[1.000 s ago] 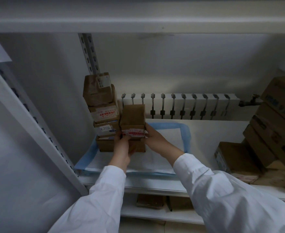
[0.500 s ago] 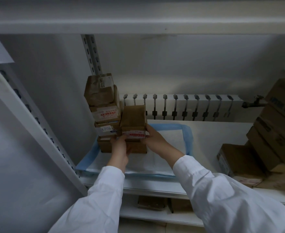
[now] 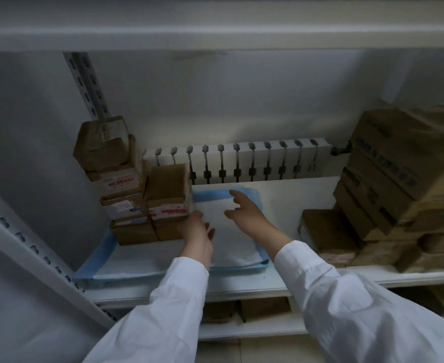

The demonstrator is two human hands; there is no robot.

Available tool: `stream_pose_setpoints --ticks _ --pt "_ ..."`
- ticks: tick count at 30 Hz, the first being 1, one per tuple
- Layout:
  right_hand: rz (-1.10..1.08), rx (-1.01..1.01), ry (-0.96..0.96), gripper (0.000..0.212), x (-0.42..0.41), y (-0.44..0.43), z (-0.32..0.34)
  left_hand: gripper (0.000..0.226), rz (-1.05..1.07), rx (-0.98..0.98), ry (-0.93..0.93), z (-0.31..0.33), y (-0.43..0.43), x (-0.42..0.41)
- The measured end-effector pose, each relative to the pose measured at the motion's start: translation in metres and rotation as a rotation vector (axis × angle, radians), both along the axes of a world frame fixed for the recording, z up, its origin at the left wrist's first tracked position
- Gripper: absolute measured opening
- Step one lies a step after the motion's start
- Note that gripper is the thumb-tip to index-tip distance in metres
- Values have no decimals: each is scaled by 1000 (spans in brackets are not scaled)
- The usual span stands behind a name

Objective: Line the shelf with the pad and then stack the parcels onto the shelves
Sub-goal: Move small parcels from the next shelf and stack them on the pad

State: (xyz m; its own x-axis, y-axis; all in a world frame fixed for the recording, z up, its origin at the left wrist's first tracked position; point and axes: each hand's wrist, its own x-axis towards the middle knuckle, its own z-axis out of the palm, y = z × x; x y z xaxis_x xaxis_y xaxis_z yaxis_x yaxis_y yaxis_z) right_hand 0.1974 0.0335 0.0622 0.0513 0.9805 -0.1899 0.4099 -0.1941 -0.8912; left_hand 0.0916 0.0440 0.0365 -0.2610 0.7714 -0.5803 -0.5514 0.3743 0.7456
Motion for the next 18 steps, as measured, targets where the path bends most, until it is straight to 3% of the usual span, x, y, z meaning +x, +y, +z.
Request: stream_pose_setpoints --ticks 3,5,8,11,14,18 --pt "-72 10 -31 58 27 -5 -5 34 -36 4 7 2 -3 27" --pt "-145 28 -118 54 47 -10 -9 22 -90 8 24 0 -6 47" --pt "-284 13 -437 51 80 -22 -17 10 -265 -7 12 -6 -16 80" --pt "-324 -124 -654 58 109 -36 -29 12 -445 -46 -15 -15 -25 111" --pt "-268 -276 -695 70 134 -46 -41 8 -557 -87 -6 -26 -35 138" --pt "-184 -335 -721 79 152 -53 -52 22 -630 -122 38 -40 -42 163"
